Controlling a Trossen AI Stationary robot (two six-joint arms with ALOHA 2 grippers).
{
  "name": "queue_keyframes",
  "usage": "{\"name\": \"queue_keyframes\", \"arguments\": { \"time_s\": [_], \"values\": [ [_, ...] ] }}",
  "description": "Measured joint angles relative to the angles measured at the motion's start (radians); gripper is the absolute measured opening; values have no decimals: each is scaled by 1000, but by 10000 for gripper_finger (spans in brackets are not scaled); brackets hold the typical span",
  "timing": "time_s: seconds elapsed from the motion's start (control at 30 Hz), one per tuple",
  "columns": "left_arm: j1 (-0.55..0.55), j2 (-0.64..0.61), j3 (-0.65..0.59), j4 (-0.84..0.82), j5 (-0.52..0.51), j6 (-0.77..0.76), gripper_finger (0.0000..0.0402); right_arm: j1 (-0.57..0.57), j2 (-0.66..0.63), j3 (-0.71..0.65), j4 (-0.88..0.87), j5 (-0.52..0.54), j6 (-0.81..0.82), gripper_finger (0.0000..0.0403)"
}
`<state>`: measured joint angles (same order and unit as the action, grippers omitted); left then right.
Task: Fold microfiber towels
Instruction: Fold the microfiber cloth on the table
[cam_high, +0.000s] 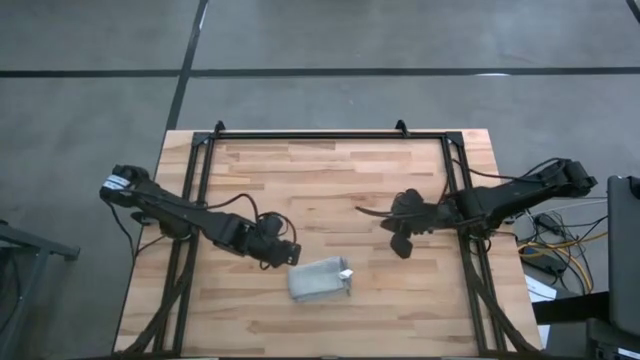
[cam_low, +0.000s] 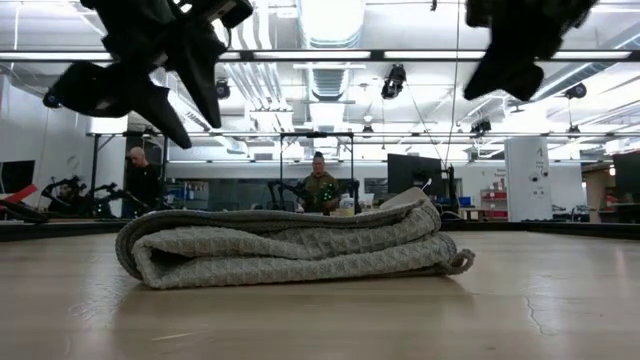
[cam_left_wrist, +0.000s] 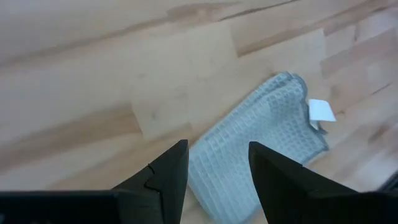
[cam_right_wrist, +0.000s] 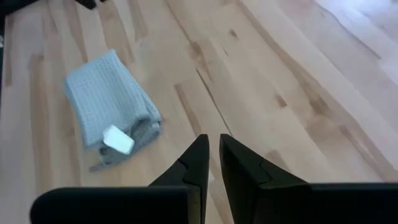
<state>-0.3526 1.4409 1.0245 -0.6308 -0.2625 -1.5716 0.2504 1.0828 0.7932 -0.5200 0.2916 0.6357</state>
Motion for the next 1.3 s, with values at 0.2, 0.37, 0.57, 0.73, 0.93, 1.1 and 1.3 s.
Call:
{"name": "queue_keyframes", "arguments": {
  "time_s": [0.2, 0.37, 0.57, 0.73, 0.93, 1.1, 1.3],
  "values": [
    [-60, 0, 0, 2, -4, -162, 172, 0, -132, -118, 0, 0, 62, 38],
    [-105, 0, 0, 7, -11, -260, 172, 0, -202, -201, 5, -1, 86, 38],
    [-148, 4, 0, 10, -16, -356, 172, 0, -232, -267, 35, -2, 91, 38],
    [-155, 38, 0, 22, -16, -455, 172, 0, -232, -297, 43, -3, 91, 38],
    [-155, 108, 0, 80, 65, -513, 172, 0, -232, -306, 53, -3, 87, 38],
    [-158, 140, 0, 124, 122, -538, 172, 0, -232, -306, 56, -4, 64, 38],
    [-162, 141, 0, 163, 123, -565, 172, 0, -232, -306, 55, -4, 60, 38]
  ]
}}
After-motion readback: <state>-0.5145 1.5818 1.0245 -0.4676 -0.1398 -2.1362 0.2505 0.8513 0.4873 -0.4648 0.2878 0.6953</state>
